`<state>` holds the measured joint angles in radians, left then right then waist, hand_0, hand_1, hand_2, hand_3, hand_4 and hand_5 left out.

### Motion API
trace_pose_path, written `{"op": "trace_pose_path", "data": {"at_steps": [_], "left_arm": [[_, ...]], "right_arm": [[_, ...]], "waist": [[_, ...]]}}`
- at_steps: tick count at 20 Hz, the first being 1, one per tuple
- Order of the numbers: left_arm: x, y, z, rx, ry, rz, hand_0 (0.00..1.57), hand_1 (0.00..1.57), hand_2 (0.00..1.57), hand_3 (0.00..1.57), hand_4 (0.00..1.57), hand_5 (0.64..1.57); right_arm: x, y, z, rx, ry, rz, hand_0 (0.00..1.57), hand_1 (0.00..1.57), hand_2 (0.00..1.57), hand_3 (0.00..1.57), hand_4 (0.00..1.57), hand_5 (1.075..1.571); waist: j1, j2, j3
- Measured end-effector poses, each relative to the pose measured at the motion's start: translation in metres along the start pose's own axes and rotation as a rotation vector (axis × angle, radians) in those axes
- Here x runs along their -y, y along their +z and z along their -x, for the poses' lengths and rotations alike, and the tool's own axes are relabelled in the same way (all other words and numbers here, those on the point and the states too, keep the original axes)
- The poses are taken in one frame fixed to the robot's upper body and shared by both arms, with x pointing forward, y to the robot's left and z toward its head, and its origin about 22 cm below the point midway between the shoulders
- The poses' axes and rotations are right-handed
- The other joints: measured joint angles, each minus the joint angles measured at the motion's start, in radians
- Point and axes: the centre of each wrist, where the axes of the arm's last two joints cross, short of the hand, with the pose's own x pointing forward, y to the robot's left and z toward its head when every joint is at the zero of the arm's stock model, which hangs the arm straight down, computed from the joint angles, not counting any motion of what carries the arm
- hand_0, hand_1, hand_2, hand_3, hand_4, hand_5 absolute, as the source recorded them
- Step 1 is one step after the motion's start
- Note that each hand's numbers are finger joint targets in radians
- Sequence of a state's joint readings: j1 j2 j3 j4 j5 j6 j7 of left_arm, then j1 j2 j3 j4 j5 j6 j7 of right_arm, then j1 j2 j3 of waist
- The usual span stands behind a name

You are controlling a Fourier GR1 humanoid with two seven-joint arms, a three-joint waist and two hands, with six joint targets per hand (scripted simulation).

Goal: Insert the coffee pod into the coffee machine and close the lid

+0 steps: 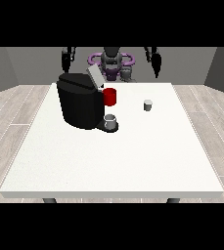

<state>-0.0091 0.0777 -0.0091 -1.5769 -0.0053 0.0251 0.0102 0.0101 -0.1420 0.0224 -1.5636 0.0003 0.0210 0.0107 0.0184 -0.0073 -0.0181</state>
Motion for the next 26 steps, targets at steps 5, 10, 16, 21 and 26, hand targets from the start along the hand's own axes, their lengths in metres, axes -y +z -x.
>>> {"op": "trace_pose_path", "data": {"at_steps": [5, 10, 16, 21, 26], "left_arm": [[-0.016, 0.003, 0.002, 0.043, -0.112, 0.092, 0.0, 0.0, 0.0, 0.0, 0.0, 1.571], [-0.041, -0.006, -0.006, 0.097, -0.313, 0.189, 0.0, 0.0, 0.0, 0.0, 0.0, 1.571], [-0.078, -0.034, -0.028, 0.069, -0.488, 0.208, 0.0, 0.0, 0.0, 0.0, 0.0, 1.571], [-0.097, -0.058, -0.039, 0.021, -0.592, 0.214, 0.0, 0.0, 0.0, 0.0, 0.0, 1.571], [-0.11, -0.075, -0.035, -0.037, -0.675, 0.205, 0.0, 0.0, 0.0, 0.0, 0.0, 1.571]], "right_arm": [[-0.005, -0.002, 0.002, -0.005, -0.022, 0.015, 0.0, 0.0, 0.0, 0.0, 0.0, 1.571], [-0.003, -0.009, -0.004, 0.039, 0.036, 0.115, 0.0, 0.0, 0.0, 0.0, 0.0, 1.571], [-0.019, -0.018, -0.013, 0.108, 0.077, 0.149, 0.0, 0.0, 0.0, 0.0, 0.0, 1.571], [-0.031, -0.026, -0.026, 0.142, 0.075, 0.117, 0.0, 0.0, 0.0, 0.0, 0.0, 1.571], [-0.05, -0.03, -0.039, 0.157, 0.061, 0.091, 0.0, 0.0, 0.0, 0.0, 0.0, 1.571]], "waist": [[-0.007, -0.003, 0.0129], [-0.044, 0.023, 0.0165], [-0.097, 0.085, 0.0178], [-0.142, 0.134, 0.0179], [-0.186, 0.183, 0.0175]]}}
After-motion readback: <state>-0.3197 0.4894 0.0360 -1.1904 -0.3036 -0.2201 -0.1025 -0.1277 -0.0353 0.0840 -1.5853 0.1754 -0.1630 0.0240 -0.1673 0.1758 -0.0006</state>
